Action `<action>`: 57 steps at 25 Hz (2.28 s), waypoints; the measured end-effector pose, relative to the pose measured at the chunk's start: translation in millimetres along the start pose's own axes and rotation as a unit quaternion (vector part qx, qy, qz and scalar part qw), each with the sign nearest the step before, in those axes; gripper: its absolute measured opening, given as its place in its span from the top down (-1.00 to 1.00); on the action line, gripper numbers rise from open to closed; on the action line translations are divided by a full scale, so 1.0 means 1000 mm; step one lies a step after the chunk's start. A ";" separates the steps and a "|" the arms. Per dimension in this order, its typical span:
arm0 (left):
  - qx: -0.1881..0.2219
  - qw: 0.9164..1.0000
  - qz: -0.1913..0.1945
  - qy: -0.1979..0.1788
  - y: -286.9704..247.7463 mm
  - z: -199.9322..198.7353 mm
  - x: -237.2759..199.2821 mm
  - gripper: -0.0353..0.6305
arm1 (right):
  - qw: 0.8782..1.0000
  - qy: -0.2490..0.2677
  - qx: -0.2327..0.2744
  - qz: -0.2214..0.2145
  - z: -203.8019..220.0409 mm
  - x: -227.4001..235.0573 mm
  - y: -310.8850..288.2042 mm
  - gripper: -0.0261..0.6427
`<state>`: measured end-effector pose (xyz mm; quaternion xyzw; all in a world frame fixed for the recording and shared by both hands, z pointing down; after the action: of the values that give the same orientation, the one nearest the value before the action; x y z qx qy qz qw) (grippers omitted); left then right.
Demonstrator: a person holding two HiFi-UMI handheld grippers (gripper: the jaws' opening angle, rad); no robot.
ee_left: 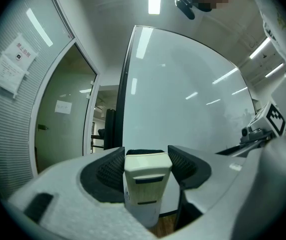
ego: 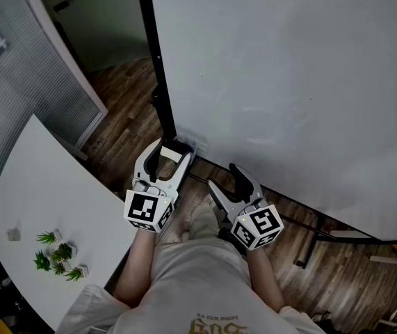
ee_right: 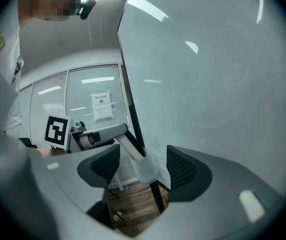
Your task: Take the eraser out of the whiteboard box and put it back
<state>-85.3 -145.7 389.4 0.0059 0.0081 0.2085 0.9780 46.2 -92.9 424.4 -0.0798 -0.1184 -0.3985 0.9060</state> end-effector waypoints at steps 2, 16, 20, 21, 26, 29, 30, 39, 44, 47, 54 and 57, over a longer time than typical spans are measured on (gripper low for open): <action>-0.003 1.000 0.001 0.000 -0.002 0.003 0.000 0.10 | 1.000 -0.001 -0.001 0.000 0.001 0.001 -0.001 0.04; -0.022 1.000 0.001 0.007 -0.010 0.022 -0.002 0.10 | 1.000 -0.017 -0.011 0.001 0.007 0.010 -0.005 0.05; -0.027 1.000 0.003 0.004 -0.013 0.026 -0.002 0.10 | 1.000 -0.018 -0.016 0.000 0.009 0.011 -0.008 0.05; -0.028 1.000 0.004 0.002 -0.013 0.026 -0.002 0.09 | 1.000 -0.018 -0.018 0.000 0.010 0.011 -0.009 0.05; -0.036 0.999 0.006 -0.004 -0.016 0.032 -0.001 0.10 | 1.000 -0.019 -0.022 0.000 0.012 0.014 -0.010 0.05; -0.039 0.999 0.006 -0.004 -0.018 0.036 -0.001 0.10 | 1.000 -0.020 -0.022 0.001 0.013 0.016 -0.009 0.05; -0.040 0.999 0.007 -0.005 -0.018 0.037 0.000 0.10 | 1.000 -0.021 -0.022 0.002 0.014 0.017 -0.009 0.05; -0.051 0.999 0.010 -0.006 -0.025 0.047 -0.002 0.10 | 1.000 -0.018 -0.020 0.004 0.011 0.020 -0.011 0.06; -0.058 0.998 0.012 -0.006 -0.028 0.054 -0.002 0.09 | 1.000 -0.018 -0.019 0.003 0.012 0.024 -0.013 0.06; -0.061 0.998 0.013 -0.007 -0.029 0.056 -0.002 0.09 | 1.000 -0.017 -0.020 0.002 0.011 0.024 -0.015 0.06; -0.054 0.998 0.017 -0.001 -0.030 0.059 -0.002 0.09 | 0.999 -0.020 -0.025 0.001 0.013 0.026 -0.017 0.06; -0.051 0.999 0.020 0.000 -0.030 0.059 -0.002 0.09 | 0.999 -0.022 -0.026 0.002 0.014 0.028 -0.017 0.06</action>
<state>-73.8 -174.1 448.2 -0.0437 -0.0023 0.2278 0.9727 49.7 -120.2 446.5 -0.1122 -0.1280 -0.3974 0.9017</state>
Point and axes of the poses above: the fingertips, and each gripper's own axes: y backward along the fingers, x to its right, z out of its underside, the point moved 3 cm from there along y, backward along the fingers, and after that the axes turned 10 degrees about -z, right-handed, at the moved point
